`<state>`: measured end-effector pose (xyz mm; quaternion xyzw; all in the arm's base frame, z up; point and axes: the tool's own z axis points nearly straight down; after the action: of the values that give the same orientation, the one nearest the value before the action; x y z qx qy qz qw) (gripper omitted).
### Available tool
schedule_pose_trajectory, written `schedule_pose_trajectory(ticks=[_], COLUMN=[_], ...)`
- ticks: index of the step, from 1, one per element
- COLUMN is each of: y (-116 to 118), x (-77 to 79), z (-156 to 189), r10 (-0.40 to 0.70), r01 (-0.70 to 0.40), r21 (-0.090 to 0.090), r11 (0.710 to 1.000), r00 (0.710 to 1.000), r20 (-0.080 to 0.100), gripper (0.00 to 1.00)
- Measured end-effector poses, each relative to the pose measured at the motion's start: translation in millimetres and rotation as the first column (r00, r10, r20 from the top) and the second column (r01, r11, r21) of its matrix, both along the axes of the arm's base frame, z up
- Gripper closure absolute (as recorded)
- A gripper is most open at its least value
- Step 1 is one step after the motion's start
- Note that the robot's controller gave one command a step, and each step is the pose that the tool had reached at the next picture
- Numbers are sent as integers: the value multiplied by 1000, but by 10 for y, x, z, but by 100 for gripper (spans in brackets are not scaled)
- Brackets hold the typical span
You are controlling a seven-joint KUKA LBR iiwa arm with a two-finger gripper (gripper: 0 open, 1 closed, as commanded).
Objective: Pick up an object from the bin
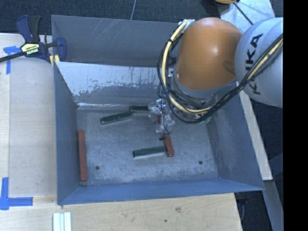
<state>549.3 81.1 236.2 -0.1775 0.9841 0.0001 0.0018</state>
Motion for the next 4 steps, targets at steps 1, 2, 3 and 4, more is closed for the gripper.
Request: schedule_pose_trajectory(ticks=[1, 2, 3, 4], y=[191, 191, -344, -343], x=[82, 93, -408, -407], z=[-972, -958, -1660, -1659], r10=[-86, -86, 14, 14], r01=[86, 86, -14, -14], r21=[0, 0, -1, -1], r11=[996, 996, 1000, 1000], r00=[996, 996, 1000, 1000], r20=[-4, 0, -3, -3], gripper=[0, 0, 100, 100])
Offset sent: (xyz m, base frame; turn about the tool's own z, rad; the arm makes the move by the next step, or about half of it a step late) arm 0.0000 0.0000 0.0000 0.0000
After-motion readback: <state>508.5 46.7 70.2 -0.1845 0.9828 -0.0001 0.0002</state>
